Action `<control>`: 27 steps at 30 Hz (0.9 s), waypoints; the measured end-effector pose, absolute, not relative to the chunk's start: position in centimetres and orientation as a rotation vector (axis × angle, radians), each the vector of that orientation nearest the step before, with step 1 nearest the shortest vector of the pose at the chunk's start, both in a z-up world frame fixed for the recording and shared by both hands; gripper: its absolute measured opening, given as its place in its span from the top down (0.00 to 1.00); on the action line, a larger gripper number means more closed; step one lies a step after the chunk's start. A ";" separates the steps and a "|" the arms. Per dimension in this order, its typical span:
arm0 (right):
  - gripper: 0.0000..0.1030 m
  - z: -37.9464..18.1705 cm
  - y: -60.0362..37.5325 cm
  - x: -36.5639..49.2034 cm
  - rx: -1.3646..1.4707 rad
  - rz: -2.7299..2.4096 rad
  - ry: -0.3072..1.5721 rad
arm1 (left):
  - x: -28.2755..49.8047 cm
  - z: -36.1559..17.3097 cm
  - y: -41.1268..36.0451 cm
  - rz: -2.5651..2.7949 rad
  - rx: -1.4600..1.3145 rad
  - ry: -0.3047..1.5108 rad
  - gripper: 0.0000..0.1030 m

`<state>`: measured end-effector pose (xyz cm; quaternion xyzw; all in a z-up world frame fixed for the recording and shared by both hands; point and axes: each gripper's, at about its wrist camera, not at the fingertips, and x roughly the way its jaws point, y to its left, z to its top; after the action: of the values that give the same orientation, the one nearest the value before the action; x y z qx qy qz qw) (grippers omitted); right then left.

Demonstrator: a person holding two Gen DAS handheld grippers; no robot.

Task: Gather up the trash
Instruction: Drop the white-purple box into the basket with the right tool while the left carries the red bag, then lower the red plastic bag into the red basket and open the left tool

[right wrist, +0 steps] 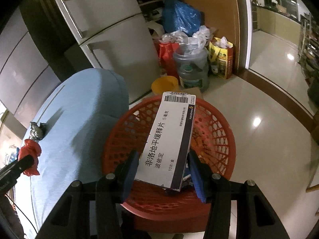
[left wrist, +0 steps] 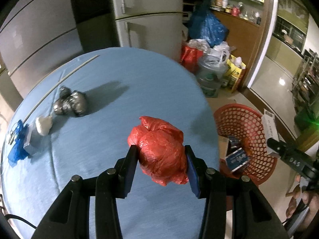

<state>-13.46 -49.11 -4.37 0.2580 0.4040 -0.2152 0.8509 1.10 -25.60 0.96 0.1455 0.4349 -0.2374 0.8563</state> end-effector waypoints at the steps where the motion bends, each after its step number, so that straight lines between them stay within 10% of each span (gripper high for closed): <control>1: 0.48 -4.6 -49.3 -13.5 0.547 -0.456 0.855 | 1.0 1.0 -25.9 -0.505 0.310 0.913 0.54; 27: 0.29 -7.5 -53.1 -14.7 0.583 -0.513 0.905 | -0.5 0.9 -34.0 -0.658 0.391 0.907 0.54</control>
<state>-14.68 -53.14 -7.49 0.2746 0.4260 -0.2415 0.8275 -0.48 -34.04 0.92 0.1841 0.4274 -0.3099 0.8291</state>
